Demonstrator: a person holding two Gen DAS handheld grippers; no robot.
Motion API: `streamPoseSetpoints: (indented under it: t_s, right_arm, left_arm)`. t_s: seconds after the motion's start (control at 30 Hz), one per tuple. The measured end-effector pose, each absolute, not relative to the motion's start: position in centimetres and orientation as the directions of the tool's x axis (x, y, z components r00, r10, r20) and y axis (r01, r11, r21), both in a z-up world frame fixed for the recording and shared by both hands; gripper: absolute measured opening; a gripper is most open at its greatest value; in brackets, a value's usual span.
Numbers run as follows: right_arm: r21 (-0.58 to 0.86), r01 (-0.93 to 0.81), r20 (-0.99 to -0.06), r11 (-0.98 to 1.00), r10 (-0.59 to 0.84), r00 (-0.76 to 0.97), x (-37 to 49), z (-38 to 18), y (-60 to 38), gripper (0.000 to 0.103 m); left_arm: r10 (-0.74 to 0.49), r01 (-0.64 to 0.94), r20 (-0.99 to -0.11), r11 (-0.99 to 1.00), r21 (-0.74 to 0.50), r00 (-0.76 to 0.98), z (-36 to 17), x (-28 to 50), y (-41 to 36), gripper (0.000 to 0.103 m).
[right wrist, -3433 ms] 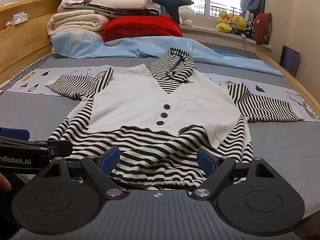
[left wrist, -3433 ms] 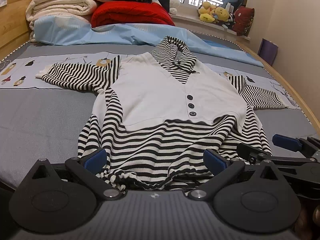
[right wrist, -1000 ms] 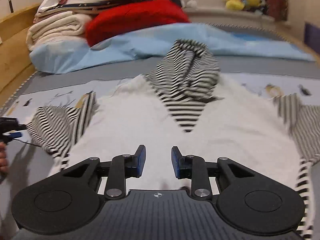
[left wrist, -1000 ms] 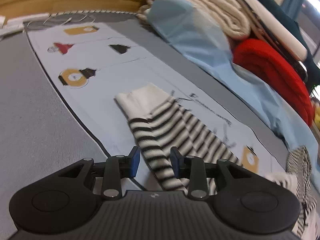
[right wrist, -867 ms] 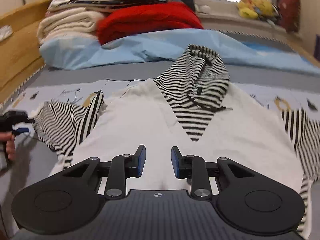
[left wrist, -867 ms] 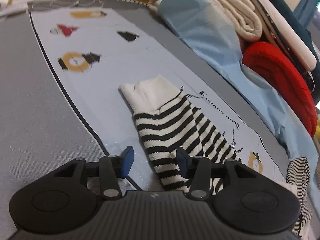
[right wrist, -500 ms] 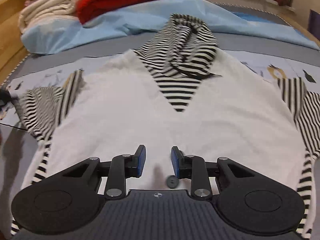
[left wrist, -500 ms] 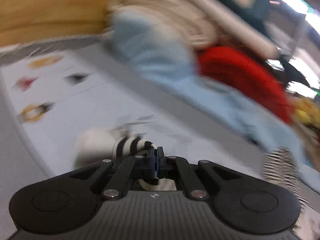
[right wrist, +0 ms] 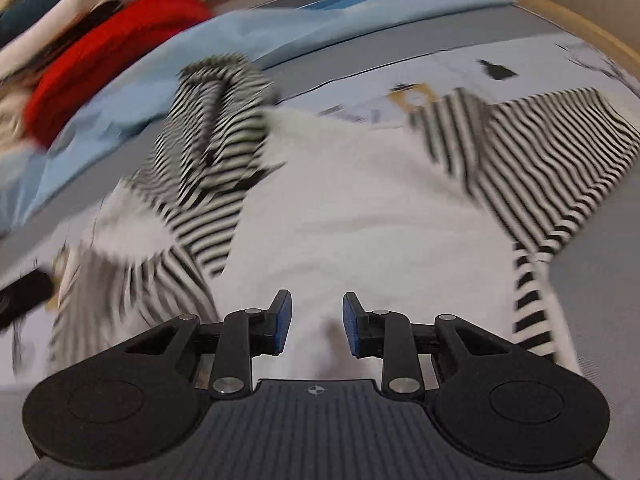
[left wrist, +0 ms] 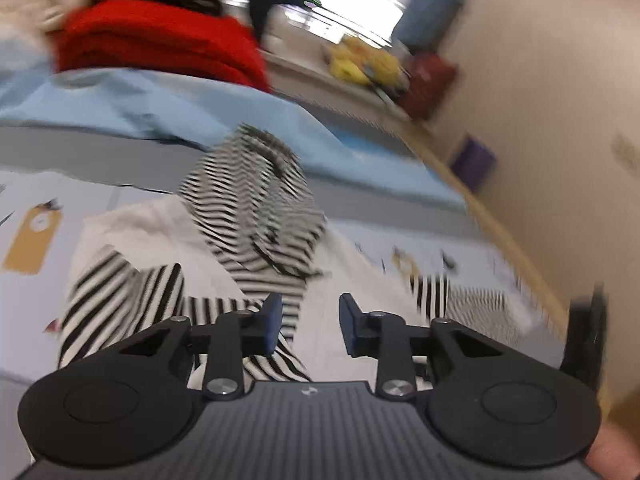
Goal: Fold small clothes
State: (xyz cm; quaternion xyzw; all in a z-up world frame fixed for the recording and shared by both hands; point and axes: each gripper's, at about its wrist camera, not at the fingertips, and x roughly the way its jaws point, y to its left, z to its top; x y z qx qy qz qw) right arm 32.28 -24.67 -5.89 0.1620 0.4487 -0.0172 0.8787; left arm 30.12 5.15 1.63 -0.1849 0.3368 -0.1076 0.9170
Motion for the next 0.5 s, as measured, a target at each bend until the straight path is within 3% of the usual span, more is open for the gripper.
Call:
streamPoseSetpoints:
  t_s: [0.1,0.2,0.27,0.5]
  right_arm:
    - [0.306,0.179,-0.779,0.935,0.138,0.612,32.7,-5.3,-25.3,0.028]
    - [0.34,0.114,-0.75,0.934,0.196,0.631,32.7,-4.7,-24.4,0.017]
    - [0.358,0.051,-0.733,0.932,0.247,0.633,32.7,-4.5,-23.0,0.016]
    - [0.23,-0.359,-0.72,0.905,0.406,0.562,31.3,-5.4,-14.4,0.019]
  left_arm:
    - [-0.235,-0.08,-0.588,0.885,-0.459,0.774,2.9,29.5,8.5,0.035]
    - [-0.121,-0.198,-0.598,0.876,-0.44,0.793,2.0,29.0,11.4,0.035]
    - [-0.081,-0.287,-0.669,0.86,-0.422,0.739,0.9,29.8,13.0,0.035]
    - [-0.054,-0.45,-0.81,0.809,-0.378,0.583,-2.4,33.2,17.2,0.035]
